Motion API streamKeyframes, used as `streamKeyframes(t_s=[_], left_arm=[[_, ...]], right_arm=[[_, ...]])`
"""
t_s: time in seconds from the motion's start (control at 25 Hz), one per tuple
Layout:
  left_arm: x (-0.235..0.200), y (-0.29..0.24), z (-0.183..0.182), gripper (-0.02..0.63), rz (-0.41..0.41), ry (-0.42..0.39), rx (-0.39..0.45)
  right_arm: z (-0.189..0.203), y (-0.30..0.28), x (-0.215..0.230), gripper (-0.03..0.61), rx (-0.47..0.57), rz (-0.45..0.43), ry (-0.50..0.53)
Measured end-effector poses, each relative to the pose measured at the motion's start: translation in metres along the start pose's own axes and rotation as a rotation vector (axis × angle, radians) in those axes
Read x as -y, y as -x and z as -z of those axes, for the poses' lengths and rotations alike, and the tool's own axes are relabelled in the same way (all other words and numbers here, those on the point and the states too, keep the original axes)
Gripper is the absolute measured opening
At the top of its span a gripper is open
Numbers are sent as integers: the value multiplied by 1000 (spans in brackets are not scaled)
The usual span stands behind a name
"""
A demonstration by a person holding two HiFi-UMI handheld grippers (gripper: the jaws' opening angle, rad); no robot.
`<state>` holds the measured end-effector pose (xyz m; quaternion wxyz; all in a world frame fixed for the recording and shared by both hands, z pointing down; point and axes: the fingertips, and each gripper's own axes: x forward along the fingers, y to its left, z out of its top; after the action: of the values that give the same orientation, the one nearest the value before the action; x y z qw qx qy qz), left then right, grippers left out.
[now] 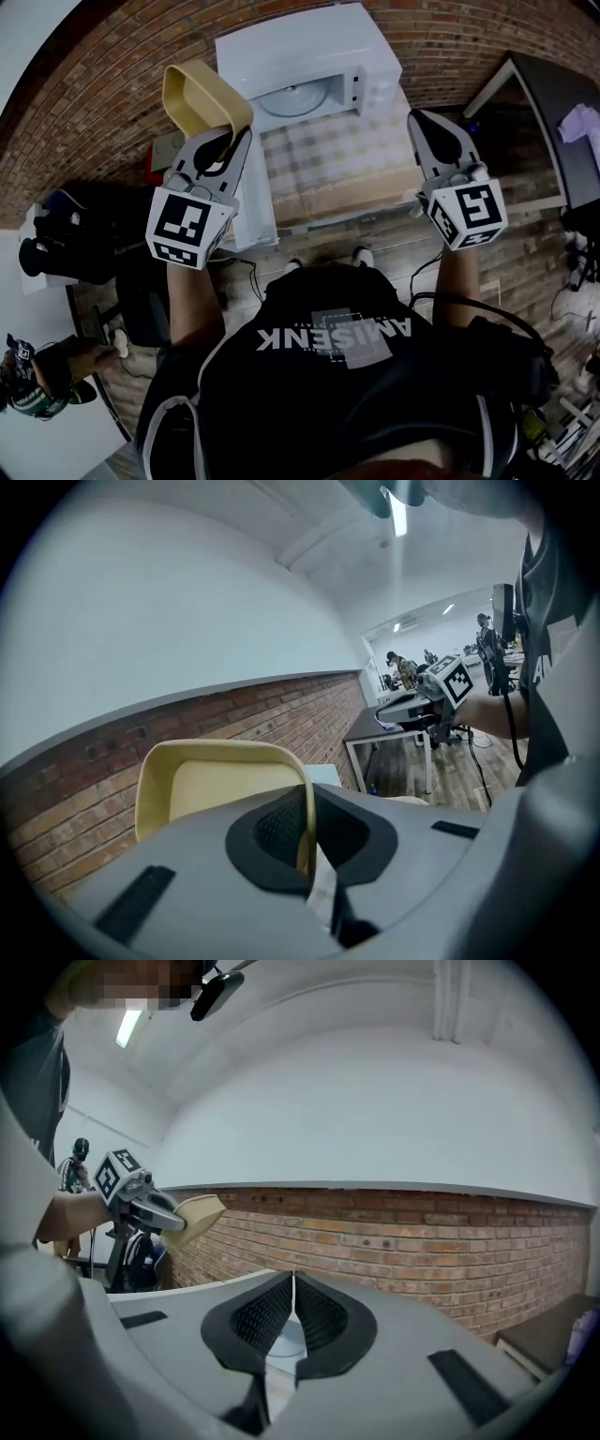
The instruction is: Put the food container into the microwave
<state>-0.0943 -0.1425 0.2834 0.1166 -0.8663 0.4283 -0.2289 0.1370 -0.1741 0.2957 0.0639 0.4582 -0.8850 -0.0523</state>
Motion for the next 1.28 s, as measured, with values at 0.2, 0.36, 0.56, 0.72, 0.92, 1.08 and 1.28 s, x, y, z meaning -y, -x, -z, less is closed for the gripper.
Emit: streamKeyframes(t_s=[0.2, 0.36, 0.56, 0.72, 0.92, 1.08, 1.28], left_arm=[[15, -19, -14, 14, -24, 4, -31], [28, -34, -25, 15, -18, 24, -33], [31, -43, -34, 15, 8, 10, -7], [29, -50, -26, 15, 62, -14, -10], [9, -47, -7, 15, 90, -16, -7], [-5, -39, 6, 14, 129, -5, 16], [-1, -43, 39, 15, 173, -16, -24]], right_arm=[[6, -3, 25, 43, -3, -59, -14], [2, -13, 37, 43, 7, -99, -5], [-1, -29, 32, 43, 7, -114, 5], [-5, -44, 27, 43, 4, -86, -23], [-14, -74, 6, 43, -14, -83, 2], [-13, -96, -15, 43, -50, -77, 29], [-12, -117, -26, 43, -79, -44, 45]])
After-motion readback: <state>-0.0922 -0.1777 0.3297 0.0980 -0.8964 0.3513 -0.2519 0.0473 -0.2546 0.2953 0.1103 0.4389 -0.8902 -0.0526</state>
